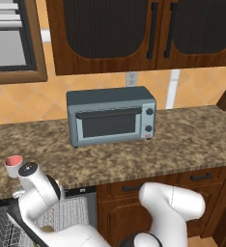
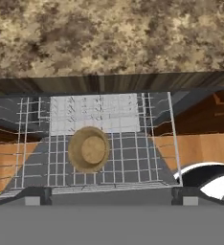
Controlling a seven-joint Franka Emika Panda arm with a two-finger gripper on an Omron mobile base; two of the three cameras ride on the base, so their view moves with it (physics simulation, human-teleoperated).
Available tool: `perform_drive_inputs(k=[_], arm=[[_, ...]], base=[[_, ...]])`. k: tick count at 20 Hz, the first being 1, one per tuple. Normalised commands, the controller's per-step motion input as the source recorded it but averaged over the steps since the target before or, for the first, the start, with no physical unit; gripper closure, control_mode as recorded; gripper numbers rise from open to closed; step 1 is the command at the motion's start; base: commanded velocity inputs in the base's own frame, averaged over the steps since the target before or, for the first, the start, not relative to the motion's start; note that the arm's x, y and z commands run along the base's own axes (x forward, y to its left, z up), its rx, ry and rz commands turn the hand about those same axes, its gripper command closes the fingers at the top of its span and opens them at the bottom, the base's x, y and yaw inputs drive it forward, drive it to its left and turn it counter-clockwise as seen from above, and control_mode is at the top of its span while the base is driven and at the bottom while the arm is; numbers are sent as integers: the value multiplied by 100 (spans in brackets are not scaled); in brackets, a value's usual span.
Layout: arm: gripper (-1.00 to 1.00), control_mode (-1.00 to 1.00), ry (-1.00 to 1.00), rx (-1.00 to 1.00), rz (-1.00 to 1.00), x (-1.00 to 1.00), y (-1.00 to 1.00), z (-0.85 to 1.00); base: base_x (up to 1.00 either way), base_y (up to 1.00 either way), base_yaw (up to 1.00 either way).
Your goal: Pick up the cup and bowl from the counter, place them in the dishwasher, and close the dishwasher door.
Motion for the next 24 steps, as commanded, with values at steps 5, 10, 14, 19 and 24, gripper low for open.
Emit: perform_drive_inputs(k=[5, 10, 14, 19, 24], arm=[[-100, -100, -10, 35, 0, 14, -17, 70], [-100, -100, 2, 22, 3, 51, -1, 91], [-100, -100, 7, 13, 8, 47, 0, 93], [-100, -100, 21, 1, 6, 58, 0, 37], [-100, -100, 14, 0, 0, 78, 0, 4]], base=[[0, 0, 0], [0, 0, 0], [0, 0, 0], [0, 0, 0], [0, 0, 0]])
